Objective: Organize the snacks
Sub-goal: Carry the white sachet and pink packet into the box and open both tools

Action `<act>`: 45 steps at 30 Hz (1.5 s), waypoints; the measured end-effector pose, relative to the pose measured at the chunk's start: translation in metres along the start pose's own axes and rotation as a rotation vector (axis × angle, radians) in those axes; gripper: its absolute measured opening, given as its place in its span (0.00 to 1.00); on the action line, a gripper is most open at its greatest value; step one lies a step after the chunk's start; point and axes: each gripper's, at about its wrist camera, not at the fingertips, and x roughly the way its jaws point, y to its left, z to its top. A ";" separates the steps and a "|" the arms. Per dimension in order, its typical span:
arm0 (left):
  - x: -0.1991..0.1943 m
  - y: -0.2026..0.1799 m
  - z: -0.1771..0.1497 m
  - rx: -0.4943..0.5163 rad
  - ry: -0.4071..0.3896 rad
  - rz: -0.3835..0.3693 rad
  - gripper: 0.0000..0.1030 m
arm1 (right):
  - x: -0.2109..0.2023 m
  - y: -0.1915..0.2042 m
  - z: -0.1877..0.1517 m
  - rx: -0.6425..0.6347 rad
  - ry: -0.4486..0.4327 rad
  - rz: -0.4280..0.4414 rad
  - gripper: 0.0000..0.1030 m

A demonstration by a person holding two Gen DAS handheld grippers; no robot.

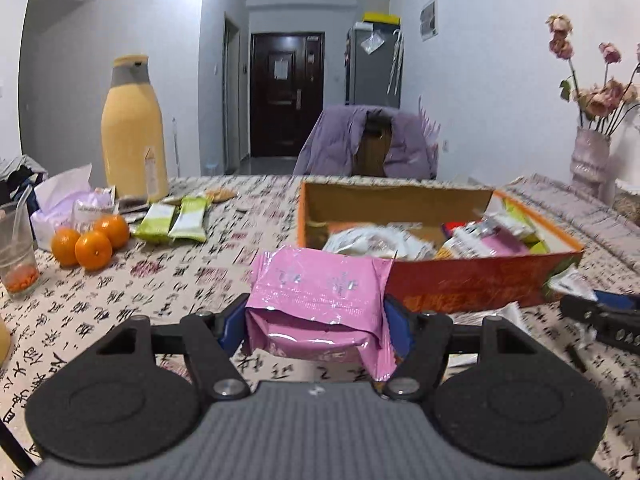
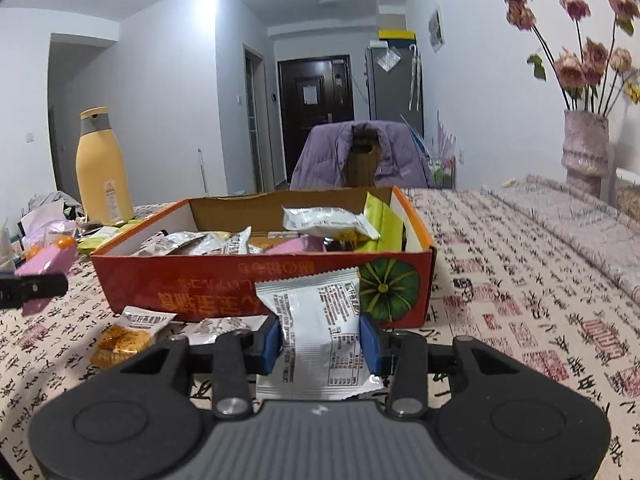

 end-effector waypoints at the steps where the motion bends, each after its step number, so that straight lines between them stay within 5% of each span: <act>1: -0.001 -0.002 0.001 0.001 -0.008 -0.006 0.67 | -0.001 0.001 0.000 -0.005 -0.006 0.001 0.39; 19: 0.002 -0.044 0.044 0.015 -0.106 -0.077 0.67 | -0.013 0.027 0.054 -0.058 -0.144 0.066 0.39; 34: 0.064 -0.060 0.087 -0.030 -0.092 -0.022 0.67 | 0.052 0.023 0.119 -0.029 -0.134 0.058 0.39; 45: 0.120 -0.061 0.104 -0.070 -0.065 0.023 0.67 | 0.105 0.018 0.125 -0.005 -0.114 0.032 0.39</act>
